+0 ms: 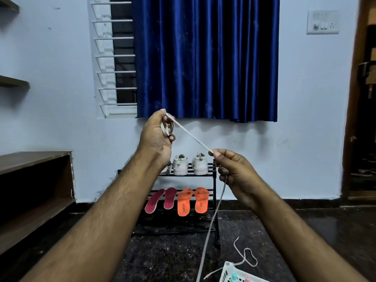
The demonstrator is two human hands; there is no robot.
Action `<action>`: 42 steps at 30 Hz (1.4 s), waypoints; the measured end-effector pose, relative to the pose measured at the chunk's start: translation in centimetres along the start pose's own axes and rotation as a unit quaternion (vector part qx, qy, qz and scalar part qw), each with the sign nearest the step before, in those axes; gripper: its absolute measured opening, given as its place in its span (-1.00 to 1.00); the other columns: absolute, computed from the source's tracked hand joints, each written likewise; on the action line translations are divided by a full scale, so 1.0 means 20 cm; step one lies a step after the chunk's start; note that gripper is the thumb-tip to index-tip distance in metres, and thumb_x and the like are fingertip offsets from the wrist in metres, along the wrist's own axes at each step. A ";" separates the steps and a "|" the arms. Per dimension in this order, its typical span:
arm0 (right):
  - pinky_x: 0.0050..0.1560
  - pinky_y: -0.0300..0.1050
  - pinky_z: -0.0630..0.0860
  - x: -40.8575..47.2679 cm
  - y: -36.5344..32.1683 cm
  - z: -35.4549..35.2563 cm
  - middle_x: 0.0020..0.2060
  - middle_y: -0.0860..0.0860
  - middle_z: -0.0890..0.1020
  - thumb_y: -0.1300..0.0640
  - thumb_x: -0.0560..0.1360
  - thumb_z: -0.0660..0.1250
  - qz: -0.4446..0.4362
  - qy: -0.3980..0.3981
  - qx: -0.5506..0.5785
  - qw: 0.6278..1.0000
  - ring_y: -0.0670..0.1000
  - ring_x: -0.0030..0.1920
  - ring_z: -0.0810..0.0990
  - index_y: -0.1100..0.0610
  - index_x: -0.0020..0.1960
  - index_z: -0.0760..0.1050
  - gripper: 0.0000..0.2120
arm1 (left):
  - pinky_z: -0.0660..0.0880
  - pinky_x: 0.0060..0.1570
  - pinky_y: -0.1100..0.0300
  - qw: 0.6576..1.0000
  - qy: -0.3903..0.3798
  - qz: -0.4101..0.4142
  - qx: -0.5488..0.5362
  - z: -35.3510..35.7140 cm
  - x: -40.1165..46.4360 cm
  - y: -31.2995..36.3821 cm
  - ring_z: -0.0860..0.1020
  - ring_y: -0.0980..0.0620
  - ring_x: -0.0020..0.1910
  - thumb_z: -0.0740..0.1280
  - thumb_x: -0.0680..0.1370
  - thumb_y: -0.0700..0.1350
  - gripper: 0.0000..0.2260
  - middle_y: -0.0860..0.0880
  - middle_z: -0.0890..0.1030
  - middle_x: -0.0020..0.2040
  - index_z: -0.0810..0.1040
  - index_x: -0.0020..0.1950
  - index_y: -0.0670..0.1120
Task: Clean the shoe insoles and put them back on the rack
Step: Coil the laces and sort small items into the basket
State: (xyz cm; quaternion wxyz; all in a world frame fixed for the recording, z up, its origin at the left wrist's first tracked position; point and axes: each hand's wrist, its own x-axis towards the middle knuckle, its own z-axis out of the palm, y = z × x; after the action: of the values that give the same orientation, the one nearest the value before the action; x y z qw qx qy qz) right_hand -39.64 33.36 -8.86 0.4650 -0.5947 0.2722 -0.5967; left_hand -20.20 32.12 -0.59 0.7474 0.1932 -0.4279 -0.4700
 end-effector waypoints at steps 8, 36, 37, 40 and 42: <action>-0.10 -0.15 0.37 -0.03 -0.06 0.03 -0.21 0.11 0.66 0.10 0.60 0.32 -0.026 -0.074 -0.096 0.992 -0.09 -0.29 0.48 0.13 0.10 0.58 -0.86 | 0.21 -0.44 0.25 0.987 -0.151 -0.019 0.057 0.12 -0.07 -0.03 0.32 0.12 -0.44 0.20 0.66 -0.10 -0.75 0.04 0.47 -0.37 0.36 -0.22 -0.01; -0.25 -0.17 0.36 0.04 -0.15 0.07 -0.38 0.02 0.59 0.20 0.59 0.33 -0.090 -0.012 -0.160 0.983 -0.07 -0.34 0.44 0.14 -0.03 0.63 -0.90 | 0.28 -0.43 0.06 0.659 -0.205 0.291 0.663 0.15 -0.03 0.00 0.35 -0.01 -0.45 0.31 0.38 0.47 -0.37 -0.10 0.43 -0.42 0.33 -0.48 -0.08; -0.26 -0.19 0.34 0.04 -0.12 0.06 -0.39 0.01 0.54 0.12 0.60 0.33 -0.067 -0.031 -0.129 0.989 -0.08 -0.36 0.42 0.14 -0.03 0.62 -0.87 | 0.26 -0.42 0.10 0.674 -0.199 0.294 0.647 0.14 -0.03 0.01 0.34 0.03 -0.45 0.40 0.39 0.40 -0.41 -0.05 0.40 -0.41 0.33 -0.48 -0.06; -0.26 -0.22 0.30 0.02 -0.05 0.02 -0.36 0.00 0.47 -0.04 0.59 0.31 0.013 -0.102 -0.059 0.993 -0.09 -0.35 0.36 0.10 -0.02 0.65 -0.76 | 0.25 -0.39 0.15 0.734 -0.142 0.336 0.573 0.12 -0.02 0.03 0.32 0.10 -0.43 0.47 0.48 0.17 -0.50 0.05 0.33 -0.37 0.36 -0.45 -0.09; -0.23 -0.18 0.27 0.01 0.00 0.00 -0.35 -0.02 0.47 -0.04 0.58 0.31 0.034 -0.117 -0.070 0.990 -0.09 -0.32 0.35 0.08 -0.01 0.67 -0.76 | 0.25 -0.37 0.19 0.790 -0.098 0.350 0.494 0.12 -0.03 0.03 0.31 0.12 -0.42 0.46 0.52 0.07 -0.53 0.05 0.33 -0.36 0.36 -0.41 -0.16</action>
State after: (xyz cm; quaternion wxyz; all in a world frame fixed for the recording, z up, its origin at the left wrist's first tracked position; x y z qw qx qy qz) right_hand -39.58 33.18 -8.73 0.4704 -0.6820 0.2773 -0.4865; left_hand -22.07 33.21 0.87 0.6175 0.3265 -0.7108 0.0828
